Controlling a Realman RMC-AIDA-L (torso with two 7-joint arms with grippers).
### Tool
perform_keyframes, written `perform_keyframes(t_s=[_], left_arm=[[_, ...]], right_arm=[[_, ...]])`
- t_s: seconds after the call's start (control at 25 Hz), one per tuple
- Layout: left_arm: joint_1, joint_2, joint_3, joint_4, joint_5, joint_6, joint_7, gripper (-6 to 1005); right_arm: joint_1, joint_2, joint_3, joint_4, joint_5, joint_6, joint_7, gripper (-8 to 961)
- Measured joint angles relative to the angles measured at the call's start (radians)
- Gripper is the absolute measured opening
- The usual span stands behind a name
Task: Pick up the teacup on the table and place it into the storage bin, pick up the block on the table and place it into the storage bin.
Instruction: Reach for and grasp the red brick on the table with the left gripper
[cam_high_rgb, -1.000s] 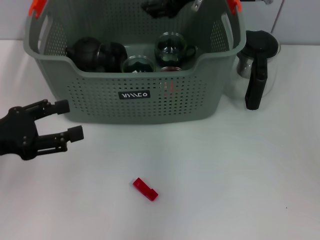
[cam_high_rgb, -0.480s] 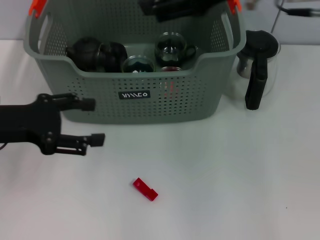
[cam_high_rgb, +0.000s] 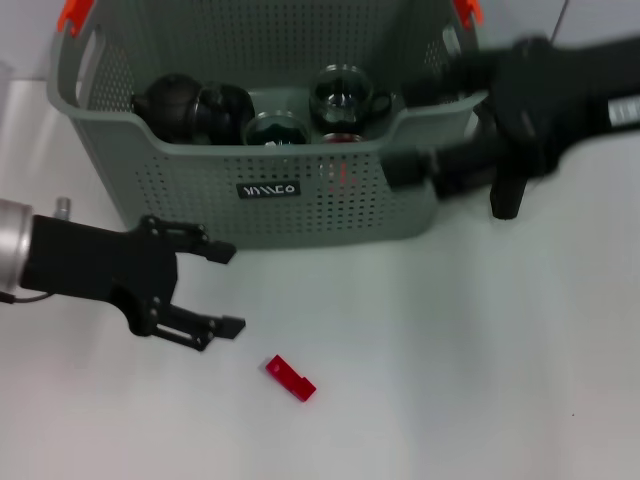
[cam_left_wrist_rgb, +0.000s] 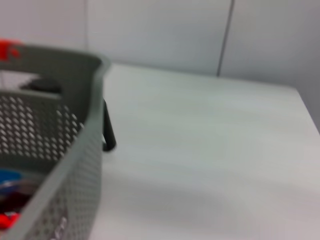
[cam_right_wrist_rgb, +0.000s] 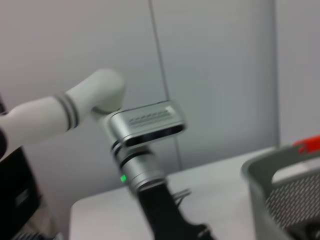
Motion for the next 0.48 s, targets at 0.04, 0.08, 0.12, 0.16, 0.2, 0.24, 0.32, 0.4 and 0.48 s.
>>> perform_keyframes(t_s=[0.04, 0.08, 0.12, 0.16, 0.2, 0.24, 0.32, 0.4, 0.48], left_arm=[[0.000, -0.005, 0.021, 0.000, 0.008, -0.012, -0.001, 888], [-0.001, -0.010, 0.045, 0.000, 0.017, -0.024, -0.003, 887], [-0.001, -0.016, 0.070, 0.000, 0.027, -0.036, -0.005, 887], [-0.002, -0.022, 0.095, 0.000, 0.037, -0.049, -0.008, 887], [-0.003, -0.026, 0.119, 0.001, 0.045, -0.058, -0.011, 887], [-0.005, -0.030, 0.146, 0.005, 0.053, -0.068, -0.017, 886], [-0.009, -0.037, 0.194, 0.015, 0.064, -0.085, -0.034, 886], [-0.015, -0.043, 0.229, 0.024, 0.069, -0.099, -0.048, 886], [-0.022, -0.049, 0.253, 0.036, 0.073, -0.110, -0.062, 887]], right_arm=[[-0.008, 0.000, 0.000, 0.008, 0.000, -0.011, -0.006, 952], [-0.015, 0.000, 0.002, 0.017, 0.000, -0.018, -0.011, 952], [-0.020, 0.001, 0.005, 0.025, 0.001, -0.018, -0.011, 952], [-0.024, 0.002, 0.012, 0.037, 0.004, -0.017, -0.012, 951], [-0.026, 0.003, 0.021, 0.048, 0.008, -0.015, -0.014, 951], [-0.025, 0.004, 0.032, 0.060, 0.013, -0.012, -0.015, 951], [-0.020, 0.004, 0.054, 0.085, 0.028, -0.009, -0.017, 950], [-0.015, 0.004, 0.076, 0.111, 0.044, -0.004, -0.018, 950], [-0.011, 0.002, 0.095, 0.134, 0.054, 0.000, -0.020, 949]])
